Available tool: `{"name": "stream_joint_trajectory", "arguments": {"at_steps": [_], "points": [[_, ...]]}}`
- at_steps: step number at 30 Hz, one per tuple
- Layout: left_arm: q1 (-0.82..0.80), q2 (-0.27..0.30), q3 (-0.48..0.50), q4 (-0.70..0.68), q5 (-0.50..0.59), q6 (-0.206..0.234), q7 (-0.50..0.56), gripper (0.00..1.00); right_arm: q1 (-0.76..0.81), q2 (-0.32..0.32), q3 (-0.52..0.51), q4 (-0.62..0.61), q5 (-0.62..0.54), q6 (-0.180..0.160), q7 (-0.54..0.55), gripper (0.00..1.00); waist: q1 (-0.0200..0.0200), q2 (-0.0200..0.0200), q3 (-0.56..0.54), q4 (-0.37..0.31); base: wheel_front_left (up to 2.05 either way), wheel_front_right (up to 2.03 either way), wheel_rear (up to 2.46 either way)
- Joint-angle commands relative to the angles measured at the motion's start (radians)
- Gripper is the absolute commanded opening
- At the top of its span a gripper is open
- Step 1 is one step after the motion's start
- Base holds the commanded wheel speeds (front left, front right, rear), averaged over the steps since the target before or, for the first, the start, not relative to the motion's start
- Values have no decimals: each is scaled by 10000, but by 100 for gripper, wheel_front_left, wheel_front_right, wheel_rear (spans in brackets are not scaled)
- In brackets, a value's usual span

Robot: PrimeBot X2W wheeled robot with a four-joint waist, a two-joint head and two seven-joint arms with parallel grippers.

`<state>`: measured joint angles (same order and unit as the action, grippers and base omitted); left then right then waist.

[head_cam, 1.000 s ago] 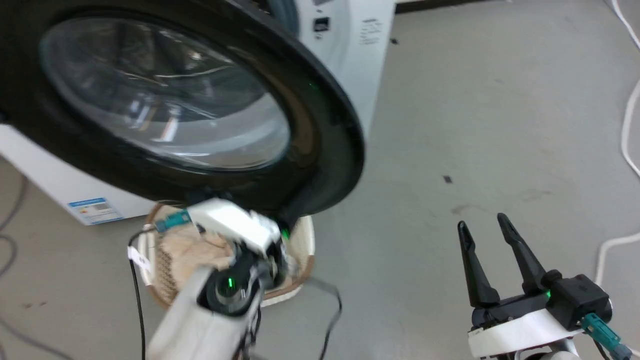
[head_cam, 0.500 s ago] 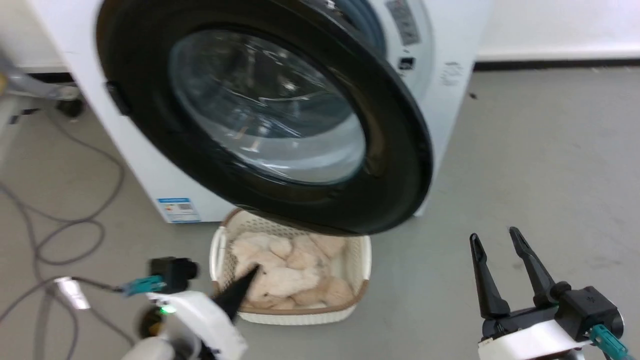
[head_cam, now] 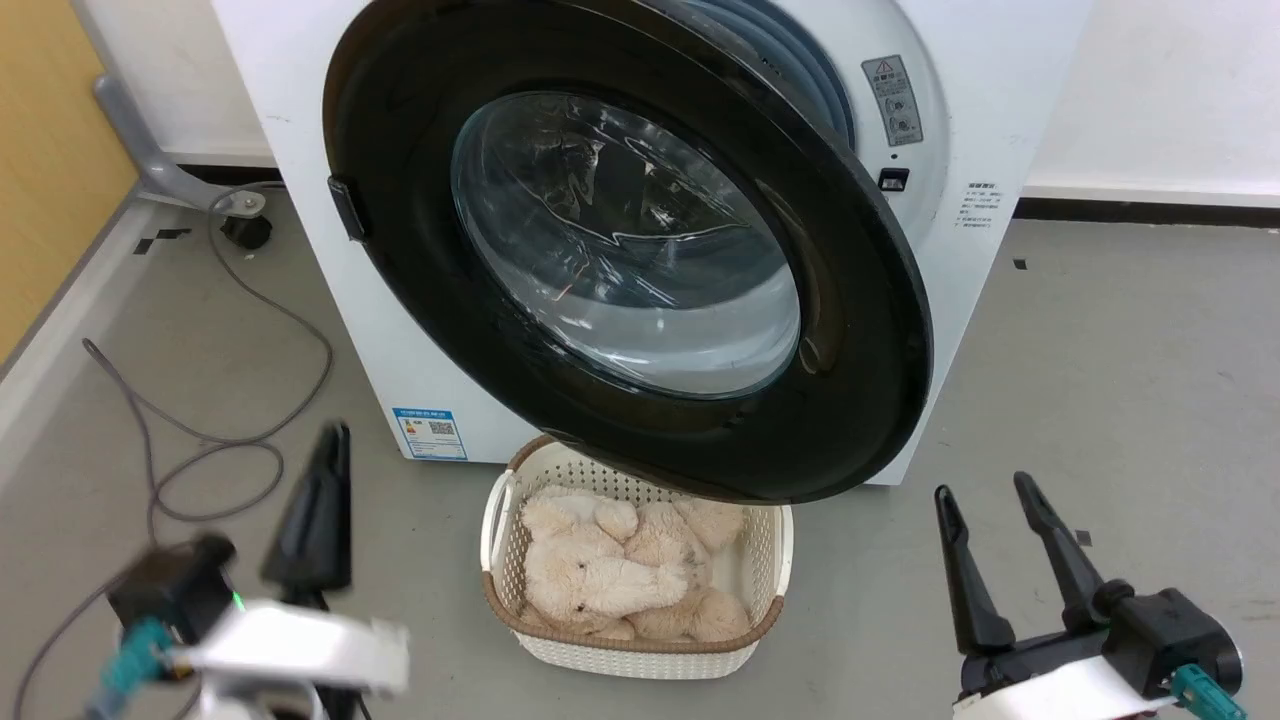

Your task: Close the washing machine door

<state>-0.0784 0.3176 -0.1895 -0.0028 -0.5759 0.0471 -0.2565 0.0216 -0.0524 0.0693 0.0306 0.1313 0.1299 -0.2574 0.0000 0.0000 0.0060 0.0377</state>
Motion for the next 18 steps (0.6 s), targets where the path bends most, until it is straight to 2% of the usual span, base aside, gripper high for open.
{"name": "stream_joint_trajectory", "arguments": {"at_steps": [1,7,8,9,10,13,18], "points": [[305,-179,81,-102,241,-88,-50,0,168,22,23,-3,-79,8,-44,100,0,0,-18,2,0,0,0],[1412,-832,6,2,1534,-681,-51,0,276,22,117,69,-99,8,-44,100,0,0,-97,3,0,0,0],[1498,-864,-90,153,1623,-854,-51,35,292,22,134,81,-96,8,-44,100,0,0,-101,2,0,0,0],[1531,-866,-156,289,1761,-963,-52,76,307,22,148,91,-92,8,-44,100,0,0,-103,4,0,0,0],[1555,-866,-242,417,1913,-1032,-52,100,322,22,166,102,-86,8,-44,100,0,0,-107,3,0,0,0],[1513,-877,-400,662,2250,-1186,-52,100,349,22,204,138,-73,8,-44,100,0,0,-96,-3,0,0,0],[1365,-1109,-125,632,2532,-1272,-52,100,318,22,126,121,136,8,-44,100,0,0,-2,-3,0,0,0]]}}
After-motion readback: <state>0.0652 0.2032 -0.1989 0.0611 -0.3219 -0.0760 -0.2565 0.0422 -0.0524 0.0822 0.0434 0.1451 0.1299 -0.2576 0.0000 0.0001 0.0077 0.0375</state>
